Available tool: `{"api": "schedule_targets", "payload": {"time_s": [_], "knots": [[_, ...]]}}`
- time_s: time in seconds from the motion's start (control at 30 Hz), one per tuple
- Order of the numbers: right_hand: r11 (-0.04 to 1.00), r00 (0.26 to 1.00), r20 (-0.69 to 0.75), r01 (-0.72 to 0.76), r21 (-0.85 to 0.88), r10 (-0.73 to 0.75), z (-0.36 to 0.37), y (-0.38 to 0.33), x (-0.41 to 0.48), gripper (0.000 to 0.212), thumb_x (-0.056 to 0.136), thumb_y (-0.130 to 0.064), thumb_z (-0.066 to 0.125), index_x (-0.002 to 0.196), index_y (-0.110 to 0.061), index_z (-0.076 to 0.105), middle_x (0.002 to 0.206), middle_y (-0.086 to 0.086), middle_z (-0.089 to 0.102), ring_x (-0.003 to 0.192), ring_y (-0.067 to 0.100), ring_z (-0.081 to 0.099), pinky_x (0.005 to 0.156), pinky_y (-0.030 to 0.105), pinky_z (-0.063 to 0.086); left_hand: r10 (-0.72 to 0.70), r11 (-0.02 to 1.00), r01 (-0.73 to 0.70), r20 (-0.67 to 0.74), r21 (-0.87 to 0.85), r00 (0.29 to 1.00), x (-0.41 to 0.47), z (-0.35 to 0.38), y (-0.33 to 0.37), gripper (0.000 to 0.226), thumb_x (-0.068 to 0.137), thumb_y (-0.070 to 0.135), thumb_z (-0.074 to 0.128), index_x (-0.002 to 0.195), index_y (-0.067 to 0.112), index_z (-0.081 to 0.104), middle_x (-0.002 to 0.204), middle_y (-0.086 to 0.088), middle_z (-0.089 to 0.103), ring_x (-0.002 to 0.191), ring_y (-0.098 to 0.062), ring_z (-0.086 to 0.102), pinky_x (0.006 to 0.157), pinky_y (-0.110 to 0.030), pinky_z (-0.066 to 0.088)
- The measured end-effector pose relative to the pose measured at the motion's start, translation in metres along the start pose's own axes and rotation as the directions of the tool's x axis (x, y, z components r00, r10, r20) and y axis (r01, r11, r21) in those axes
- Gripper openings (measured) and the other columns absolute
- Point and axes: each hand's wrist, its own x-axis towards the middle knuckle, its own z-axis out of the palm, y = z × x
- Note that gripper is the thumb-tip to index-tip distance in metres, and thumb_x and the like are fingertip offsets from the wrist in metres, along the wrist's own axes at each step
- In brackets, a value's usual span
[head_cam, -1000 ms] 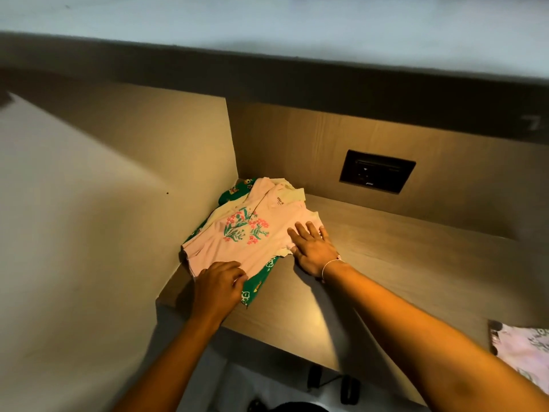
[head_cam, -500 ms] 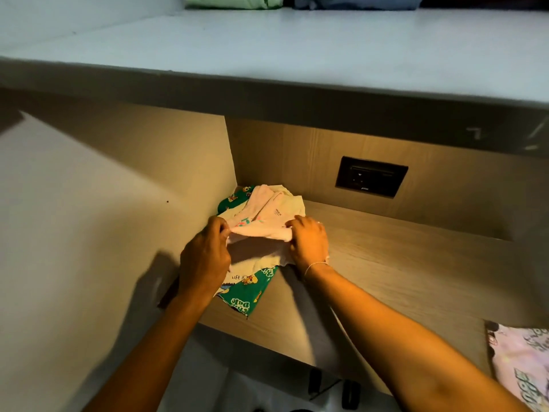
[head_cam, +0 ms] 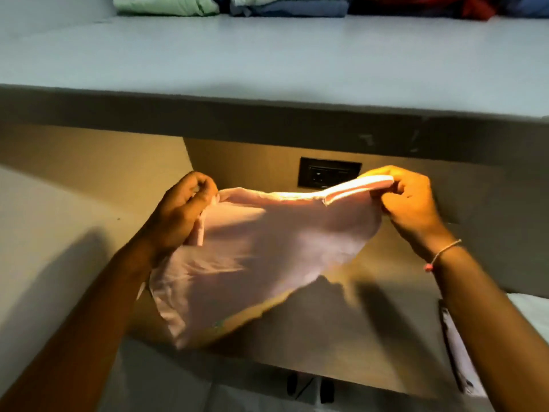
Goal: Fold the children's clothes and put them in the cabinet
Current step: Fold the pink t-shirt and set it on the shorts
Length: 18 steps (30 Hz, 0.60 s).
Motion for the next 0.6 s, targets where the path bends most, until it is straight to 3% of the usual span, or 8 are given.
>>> {"api": "schedule_targets", "payload": {"time_s": [0.07, 0.13, 0.2, 0.27, 0.33, 0.4, 0.5, 0.6], "knots": [[0.994, 0.994, -0.047, -0.103, -0.024, 0.102, -0.019, -0.002, 0.001, 0.048, 0.075, 0.021, 0.041, 0.096, -0.011, 0.07, 0.084, 0.008, 0.068, 0.072, 0.011, 0.062, 0.061, 0.02, 0.052, -0.02, 0.998, 0.032, 0.207, -0.055, 0.978, 0.02, 0.011, 0.008, 0.017, 0.084, 0.035, 0.068, 0.092, 0.025, 0.057, 0.076, 0.003, 0.063, 0.058, -0.005, 0.06, 0.047, -0.015, 0.047], [0.975, 0.977, -0.065, -0.208, -0.074, 0.204, -0.037, 0.01, -0.002, 0.039, 0.081, 0.015, 0.047, 0.098, -0.011, 0.071, 0.085, 0.01, 0.069, 0.069, 0.007, 0.061, 0.058, 0.017, 0.052, -0.072, 0.996, 0.045, 0.372, 0.082, 0.926, 0.041, 0.025, 0.003, 0.025, 0.078, 0.012, 0.079, 0.091, 0.023, 0.061, 0.07, -0.001, 0.064, 0.053, -0.007, 0.058, 0.045, -0.017, 0.046], [0.934, 0.939, -0.087, -0.34, -0.107, 0.332, -0.051, 0.035, -0.008, 0.025, 0.084, 0.008, 0.053, 0.095, -0.003, 0.073, 0.08, 0.015, 0.067, 0.069, 0.01, 0.057, 0.06, 0.028, 0.054, -0.161, 0.967, 0.054, 0.433, 0.25, 0.887, 0.059, 0.047, -0.009, 0.019, 0.081, 0.008, 0.074, 0.087, 0.024, 0.066, 0.068, -0.001, 0.067, 0.06, -0.011, 0.063, 0.05, -0.018, 0.05], [0.87, 0.878, -0.133, -0.475, -0.134, 0.459, -0.061, 0.07, -0.015, 0.016, 0.087, 0.0, 0.056, 0.088, 0.007, 0.07, 0.074, 0.019, 0.06, 0.074, 0.016, 0.049, 0.058, 0.035, 0.044, -0.259, 0.938, 0.129, 0.406, 0.32, 0.876, 0.073, 0.072, -0.026, 0.006, 0.089, 0.014, 0.064, 0.086, 0.017, 0.068, 0.074, -0.009, 0.069, 0.066, -0.021, 0.067, 0.054, -0.025, 0.056], [0.804, 0.821, -0.166, -0.569, -0.17, 0.546, -0.065, 0.102, -0.023, 0.02, 0.088, -0.007, 0.058, 0.076, 0.006, 0.067, 0.073, 0.015, 0.056, 0.075, 0.019, 0.045, 0.063, 0.034, 0.038, -0.369, 0.908, 0.248, 0.365, 0.338, 0.855, 0.084, 0.099, -0.044, 0.015, 0.092, 0.01, 0.054, 0.082, 0.006, 0.065, 0.082, -0.019, 0.066, 0.067, -0.027, 0.068, 0.057, -0.035, 0.06], [0.753, 0.787, -0.177, -0.617, -0.231, 0.591, -0.066, 0.126, -0.029, 0.019, 0.088, -0.006, 0.059, 0.072, 0.001, 0.068, 0.076, 0.02, 0.064, 0.074, 0.019, 0.05, 0.065, 0.034, 0.041, -0.41, 0.897, 0.305, 0.345, 0.321, 0.844, 0.09, 0.123, -0.055, 0.02, 0.09, 0.003, 0.048, 0.078, 0.003, 0.064, 0.085, -0.023, 0.065, 0.065, -0.03, 0.067, 0.058, -0.037, 0.059], [0.761, 0.798, -0.223, -0.602, -0.243, 0.56, -0.07, 0.142, -0.034, 0.013, 0.09, -0.006, 0.06, 0.085, 0.0, 0.071, 0.089, 0.023, 0.07, 0.079, 0.029, 0.063, 0.069, 0.035, 0.052, -0.343, 0.919, 0.266, 0.256, 0.291, 0.904, 0.097, 0.147, -0.059, 0.023, 0.085, -0.001, 0.05, 0.069, 0.004, 0.065, 0.08, -0.024, 0.065, 0.07, -0.033, 0.062, 0.067, -0.04, 0.059], [0.829, 0.846, -0.365, -0.494, -0.263, 0.389, -0.085, 0.128, -0.026, 0.018, 0.09, 0.001, 0.053, 0.094, -0.001, 0.071, 0.097, 0.021, 0.07, 0.088, 0.033, 0.064, 0.074, 0.033, 0.052, -0.19, 0.969, 0.184, 0.019, 0.163, 0.982, 0.11, 0.148, -0.038, 0.023, 0.079, -0.003, 0.053, 0.065, 0.011, 0.067, 0.07, -0.015, 0.062, 0.071, -0.028, 0.058, 0.072, -0.046, 0.056]]}}
